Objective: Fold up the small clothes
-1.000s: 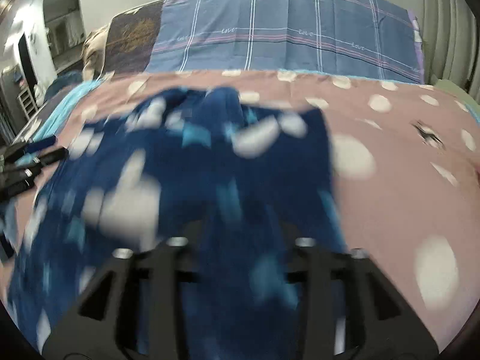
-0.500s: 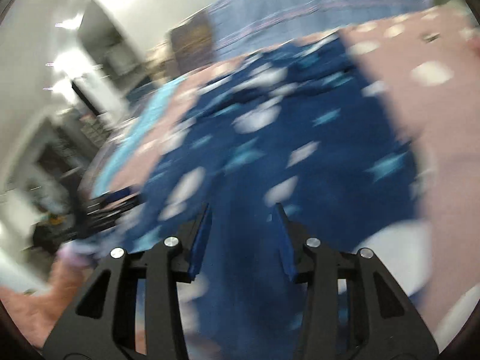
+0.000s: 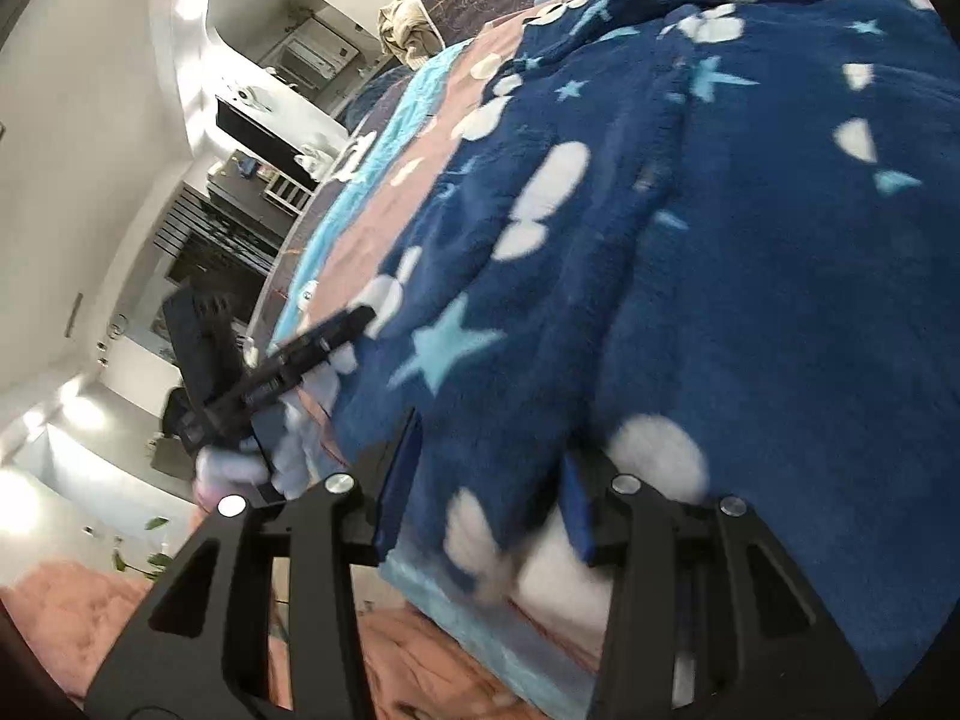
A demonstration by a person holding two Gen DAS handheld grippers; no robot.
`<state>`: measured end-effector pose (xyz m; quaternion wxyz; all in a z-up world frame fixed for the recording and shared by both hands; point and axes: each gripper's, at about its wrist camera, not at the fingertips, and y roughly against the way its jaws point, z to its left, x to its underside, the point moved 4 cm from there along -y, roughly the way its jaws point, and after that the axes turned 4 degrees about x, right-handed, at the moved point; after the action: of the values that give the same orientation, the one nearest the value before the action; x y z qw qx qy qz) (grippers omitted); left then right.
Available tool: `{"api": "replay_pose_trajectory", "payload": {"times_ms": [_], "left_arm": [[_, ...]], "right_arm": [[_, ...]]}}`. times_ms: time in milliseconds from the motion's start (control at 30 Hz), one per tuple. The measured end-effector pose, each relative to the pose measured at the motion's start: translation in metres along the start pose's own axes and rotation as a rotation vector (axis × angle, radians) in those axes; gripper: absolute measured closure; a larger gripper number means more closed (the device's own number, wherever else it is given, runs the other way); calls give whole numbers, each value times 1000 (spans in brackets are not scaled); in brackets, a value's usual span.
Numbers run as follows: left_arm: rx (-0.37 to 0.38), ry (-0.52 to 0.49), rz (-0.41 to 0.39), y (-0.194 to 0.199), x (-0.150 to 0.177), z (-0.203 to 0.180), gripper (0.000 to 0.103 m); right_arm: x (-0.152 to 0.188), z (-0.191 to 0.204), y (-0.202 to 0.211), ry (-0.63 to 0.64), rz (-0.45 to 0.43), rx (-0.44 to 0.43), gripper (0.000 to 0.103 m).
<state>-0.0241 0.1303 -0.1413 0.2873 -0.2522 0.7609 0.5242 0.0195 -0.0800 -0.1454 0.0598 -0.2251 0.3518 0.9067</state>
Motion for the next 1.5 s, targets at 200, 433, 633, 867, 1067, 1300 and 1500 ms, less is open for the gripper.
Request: {"api": "replay_pose_trajectory", "payload": {"times_ms": [200,433,633,867,1067,1300,1500], "left_arm": [[82,-6,0,15,5,-9,28],[109,24,41,0,11,-10,23],[165,70,44,1,11,-8,23],[338,132,104,5,17,-19,60],[340,119,136,-8,16,-28,41],[307,91,112,-14,10,-36,80],[345,39,-30,26,-21,-57,91]], "right_arm": [[-10,24,55,54,-152,48,97],[11,-33,46,-78,-73,187,91],[15,-50,133,-78,-299,288,56],[53,-153,193,-422,-371,338,56],[43,-152,163,-399,-322,157,46],[28,-135,145,-326,-275,120,77],[21,-105,183,-246,-387,62,88]]}}
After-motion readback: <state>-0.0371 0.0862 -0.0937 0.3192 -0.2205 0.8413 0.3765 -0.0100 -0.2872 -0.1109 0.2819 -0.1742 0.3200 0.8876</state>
